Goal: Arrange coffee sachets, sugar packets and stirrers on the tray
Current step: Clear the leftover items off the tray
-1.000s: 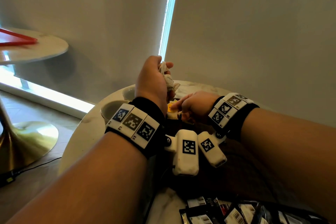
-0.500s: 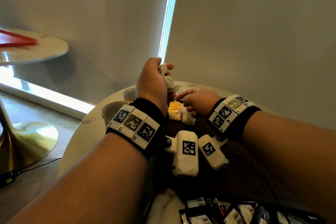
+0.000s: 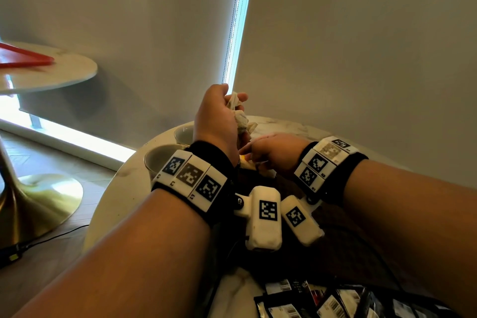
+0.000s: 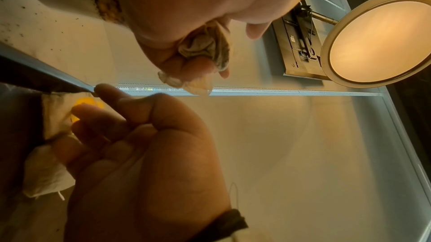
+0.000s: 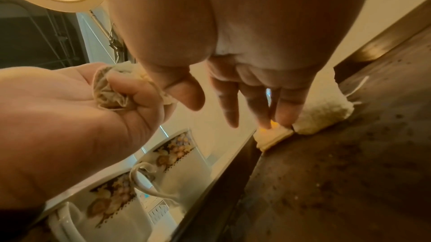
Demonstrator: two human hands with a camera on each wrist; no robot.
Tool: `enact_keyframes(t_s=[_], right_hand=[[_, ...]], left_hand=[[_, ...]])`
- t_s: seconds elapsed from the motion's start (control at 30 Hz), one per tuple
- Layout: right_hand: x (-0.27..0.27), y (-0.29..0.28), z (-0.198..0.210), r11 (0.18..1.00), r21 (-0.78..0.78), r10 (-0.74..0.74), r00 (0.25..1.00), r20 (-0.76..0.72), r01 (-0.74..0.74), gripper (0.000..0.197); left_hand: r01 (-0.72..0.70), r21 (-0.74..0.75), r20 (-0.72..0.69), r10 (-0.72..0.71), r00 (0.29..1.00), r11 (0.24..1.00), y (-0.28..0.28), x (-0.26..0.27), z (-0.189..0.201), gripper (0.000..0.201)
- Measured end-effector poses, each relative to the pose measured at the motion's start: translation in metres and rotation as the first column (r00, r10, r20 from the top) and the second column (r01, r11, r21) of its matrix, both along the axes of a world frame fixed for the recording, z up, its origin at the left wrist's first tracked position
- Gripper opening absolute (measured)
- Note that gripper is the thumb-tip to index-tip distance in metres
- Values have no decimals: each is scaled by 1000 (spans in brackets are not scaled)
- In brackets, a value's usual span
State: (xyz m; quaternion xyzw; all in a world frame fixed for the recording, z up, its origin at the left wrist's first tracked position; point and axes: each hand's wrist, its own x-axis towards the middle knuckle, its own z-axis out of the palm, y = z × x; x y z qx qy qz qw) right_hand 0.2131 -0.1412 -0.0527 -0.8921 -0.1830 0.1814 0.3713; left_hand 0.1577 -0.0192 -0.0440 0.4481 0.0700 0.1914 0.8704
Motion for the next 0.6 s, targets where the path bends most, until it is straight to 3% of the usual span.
enact_keyframes(t_s=[0.07, 0.17, 0.3, 0.47, 0.6], right_hand=[[1, -3, 0, 1000, 30, 8, 999, 35, -9, 23], [6, -11, 4, 972, 223, -92, 995, 45, 79, 17], [10, -28, 13, 885, 437, -193, 981, 28, 162, 15], [8, -45, 14, 831, 525, -268, 959, 88, 184, 8], [5, -49, 12, 815, 545, -275, 959, 65, 196, 24]], left_hand=[[13, -3, -3, -13, 1000, 1000, -1, -1, 1, 50], [43, 20, -20, -43, 999, 999, -1, 0, 0, 50], [80, 238, -76, -64, 995, 968, -4, 4, -5, 44], [180, 295, -168, -135, 977, 938, -8, 1, -2, 35], [192, 247, -185, -148, 971, 950, -8, 4, -4, 36]])
